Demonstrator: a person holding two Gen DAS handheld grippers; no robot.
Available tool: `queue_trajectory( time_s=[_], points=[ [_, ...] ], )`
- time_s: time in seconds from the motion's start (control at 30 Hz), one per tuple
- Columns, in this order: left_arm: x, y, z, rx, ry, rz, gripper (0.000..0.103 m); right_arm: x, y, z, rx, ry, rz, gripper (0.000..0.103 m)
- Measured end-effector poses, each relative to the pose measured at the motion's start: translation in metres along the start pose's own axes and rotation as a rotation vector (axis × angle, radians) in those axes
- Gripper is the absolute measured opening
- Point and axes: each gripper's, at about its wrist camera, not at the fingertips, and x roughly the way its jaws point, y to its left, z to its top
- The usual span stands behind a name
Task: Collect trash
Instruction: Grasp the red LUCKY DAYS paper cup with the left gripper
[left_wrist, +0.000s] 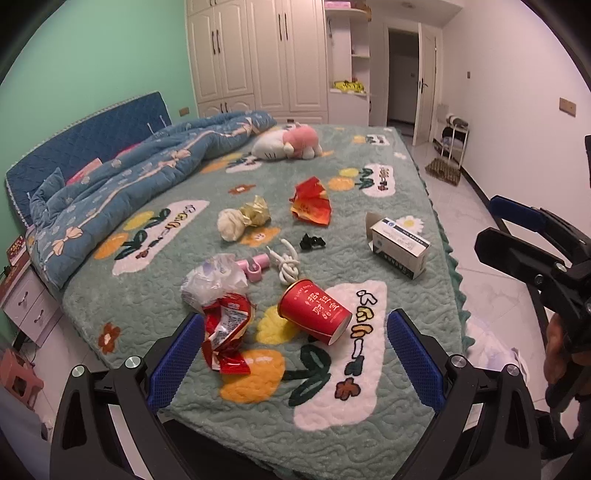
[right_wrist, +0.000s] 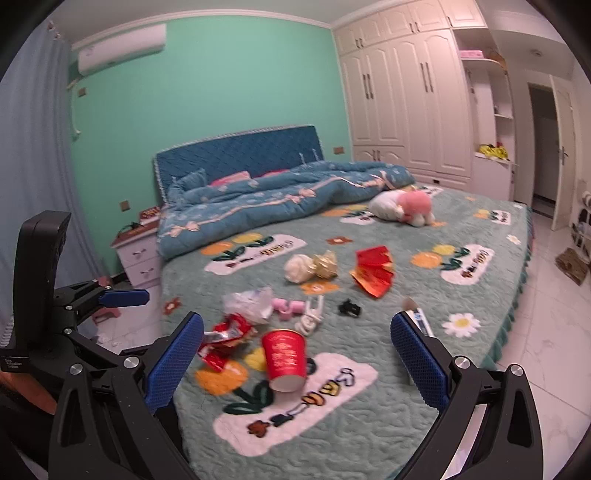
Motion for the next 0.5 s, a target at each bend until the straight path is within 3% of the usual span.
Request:
queue_trajectory(
  time_s=[0.23, 0.5],
  points=[
    [0.036, -0.001, 0.009, -0.042, 0.101, -0.031, 0.097, 0.019, -0.021, -0.003, 0.030, 0.051, -0.034, 0.099],
    [0.066, -0.016, 0.019, -0.077, 0.171, -0.016, 0.097, 0.039, -0.039, 0.003, 0.015, 0.092, -0.055, 0.099]
  ],
)
